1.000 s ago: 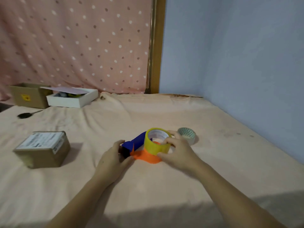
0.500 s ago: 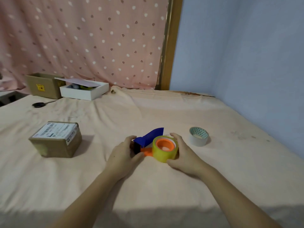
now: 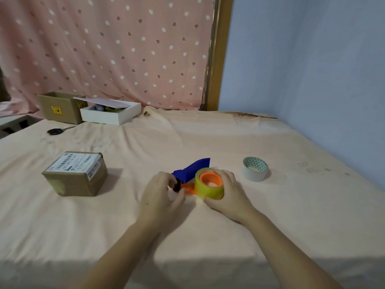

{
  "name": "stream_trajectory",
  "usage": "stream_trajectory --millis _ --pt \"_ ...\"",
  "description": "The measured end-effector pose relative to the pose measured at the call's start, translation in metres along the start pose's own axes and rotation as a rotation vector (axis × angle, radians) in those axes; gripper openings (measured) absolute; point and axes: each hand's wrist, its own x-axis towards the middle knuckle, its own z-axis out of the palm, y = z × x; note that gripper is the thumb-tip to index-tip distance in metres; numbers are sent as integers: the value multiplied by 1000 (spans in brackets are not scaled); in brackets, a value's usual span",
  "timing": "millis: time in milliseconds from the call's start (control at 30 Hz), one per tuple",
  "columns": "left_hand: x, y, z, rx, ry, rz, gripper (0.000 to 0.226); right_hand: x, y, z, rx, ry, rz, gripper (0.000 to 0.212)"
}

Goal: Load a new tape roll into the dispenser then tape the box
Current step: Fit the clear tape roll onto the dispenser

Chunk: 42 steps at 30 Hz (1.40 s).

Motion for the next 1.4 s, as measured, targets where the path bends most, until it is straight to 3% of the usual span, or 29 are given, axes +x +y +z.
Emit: stream_trajectory --millis 100,200,367,567,800,933,1133,1233,1300,1400 --pt "-11 22 1 71 -256 -36 47 1 0 1 -16 27 -13 85" --pt "-8 27 9 157 -356 -50 63 1 1 4 -23 43 -9 87" --pt "-5 36 23 181 -294 -85 50 2 5 5 -33 27 -10 91" --pt "-3 43 29 170 -230 -138 17 1 4 6 -31 51 -4 87" --pt "0 35 24 176 -263 -185 21 0 3 -2 -17 -29 49 105" --pt "5 16 10 159 -246 -328 19 -2 7 -17 -15 -94 69 114" --pt "5 8 9 64 -297 -283 12 -2 14 -37 64 -241 62 113" --pt "1 4 9 34 -258 -254 11 0 0 -38 -91 -257 4 118" --pt "-1 4 8 34 -248 -237 12 0 -19 -32 -196 -165 -124 106" --pt "-1 7 6 39 -260 -230 14 4 -46 -14 -264 -36 -298 58"
